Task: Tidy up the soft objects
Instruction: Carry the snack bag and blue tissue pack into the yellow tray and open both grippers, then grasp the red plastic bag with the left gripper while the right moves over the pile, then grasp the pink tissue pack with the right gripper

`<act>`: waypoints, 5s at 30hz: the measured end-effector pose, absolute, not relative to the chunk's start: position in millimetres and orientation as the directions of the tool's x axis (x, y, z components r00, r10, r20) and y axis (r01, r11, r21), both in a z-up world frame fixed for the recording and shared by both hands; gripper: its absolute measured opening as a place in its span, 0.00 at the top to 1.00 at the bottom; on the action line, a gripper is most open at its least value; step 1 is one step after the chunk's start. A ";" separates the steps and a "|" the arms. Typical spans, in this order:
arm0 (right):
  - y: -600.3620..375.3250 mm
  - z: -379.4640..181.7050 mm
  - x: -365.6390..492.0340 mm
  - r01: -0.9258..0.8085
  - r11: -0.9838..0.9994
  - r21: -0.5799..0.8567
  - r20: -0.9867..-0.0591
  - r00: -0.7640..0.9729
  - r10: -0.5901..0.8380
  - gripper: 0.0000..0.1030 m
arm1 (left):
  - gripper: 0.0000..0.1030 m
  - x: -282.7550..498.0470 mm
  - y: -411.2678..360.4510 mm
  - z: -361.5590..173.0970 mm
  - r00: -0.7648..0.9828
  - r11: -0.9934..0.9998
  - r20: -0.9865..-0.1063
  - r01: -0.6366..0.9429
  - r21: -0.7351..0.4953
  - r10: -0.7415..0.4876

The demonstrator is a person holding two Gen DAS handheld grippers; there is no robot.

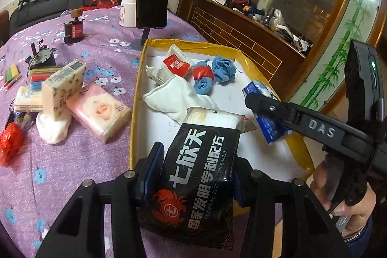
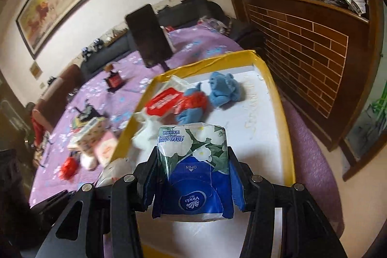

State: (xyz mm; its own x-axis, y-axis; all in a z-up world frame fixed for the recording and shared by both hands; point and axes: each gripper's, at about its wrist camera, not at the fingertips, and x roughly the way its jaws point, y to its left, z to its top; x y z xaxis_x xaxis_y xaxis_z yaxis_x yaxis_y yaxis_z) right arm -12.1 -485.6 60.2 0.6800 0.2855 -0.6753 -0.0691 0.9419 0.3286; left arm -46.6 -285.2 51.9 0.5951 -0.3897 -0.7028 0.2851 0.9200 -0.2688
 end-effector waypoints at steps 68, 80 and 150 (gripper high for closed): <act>-286.0 56.7 -77.7 -0.492 0.816 0.304 -0.643 0.526 0.557 0.39 | 0.21 -96.0 -47.0 55.3 0.702 0.973 -0.705 -0.079 -0.217 -0.100; -316.8 84.9 -32.1 -0.497 0.839 0.221 -0.692 0.527 0.494 0.39 | 0.45 -19.9 -57.7 19.5 0.590 0.974 -0.803 -0.117 -0.193 -0.088; -234.2 17.4 -37.3 -0.570 0.800 0.186 -0.729 0.466 0.501 0.34 | 0.67 -67.5 -81.3 28.5 0.689 0.995 -0.722 -0.096 -0.015 0.056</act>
